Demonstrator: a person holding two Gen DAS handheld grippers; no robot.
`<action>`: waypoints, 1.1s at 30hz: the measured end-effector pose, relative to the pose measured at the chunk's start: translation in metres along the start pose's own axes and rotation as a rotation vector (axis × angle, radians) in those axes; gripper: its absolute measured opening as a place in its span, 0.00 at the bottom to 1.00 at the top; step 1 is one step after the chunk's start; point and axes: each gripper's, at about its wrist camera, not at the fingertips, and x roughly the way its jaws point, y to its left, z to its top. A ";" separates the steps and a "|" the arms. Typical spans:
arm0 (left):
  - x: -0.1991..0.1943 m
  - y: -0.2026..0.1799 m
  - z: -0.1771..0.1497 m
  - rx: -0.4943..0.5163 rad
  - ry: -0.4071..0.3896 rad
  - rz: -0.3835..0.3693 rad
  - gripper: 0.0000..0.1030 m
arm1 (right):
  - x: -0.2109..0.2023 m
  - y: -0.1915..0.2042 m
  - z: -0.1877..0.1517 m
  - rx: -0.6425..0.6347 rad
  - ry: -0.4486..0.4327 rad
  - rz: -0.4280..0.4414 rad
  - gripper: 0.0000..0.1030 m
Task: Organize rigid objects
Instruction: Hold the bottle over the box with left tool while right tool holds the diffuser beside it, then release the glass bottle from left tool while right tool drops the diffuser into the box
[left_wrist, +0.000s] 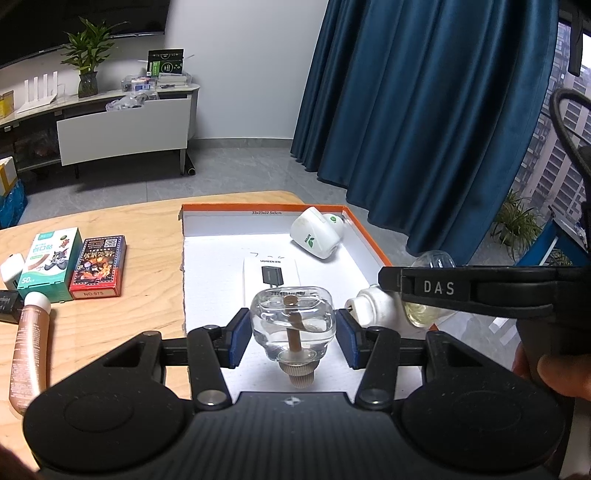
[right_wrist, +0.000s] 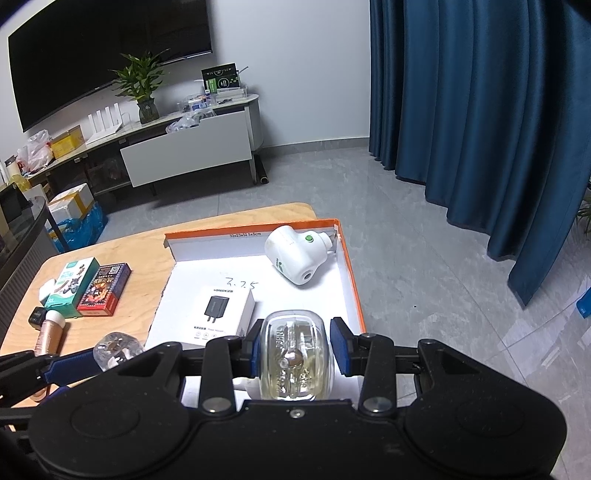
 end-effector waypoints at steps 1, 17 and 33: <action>0.000 0.000 0.000 0.001 0.001 -0.001 0.48 | 0.001 0.000 0.001 -0.003 0.003 -0.002 0.45; 0.013 0.003 -0.002 0.002 0.034 -0.003 0.48 | 0.053 0.011 0.020 -0.104 0.113 -0.024 0.49; 0.039 -0.006 -0.004 0.018 0.103 -0.071 0.56 | -0.006 -0.022 0.036 0.068 -0.173 0.002 0.78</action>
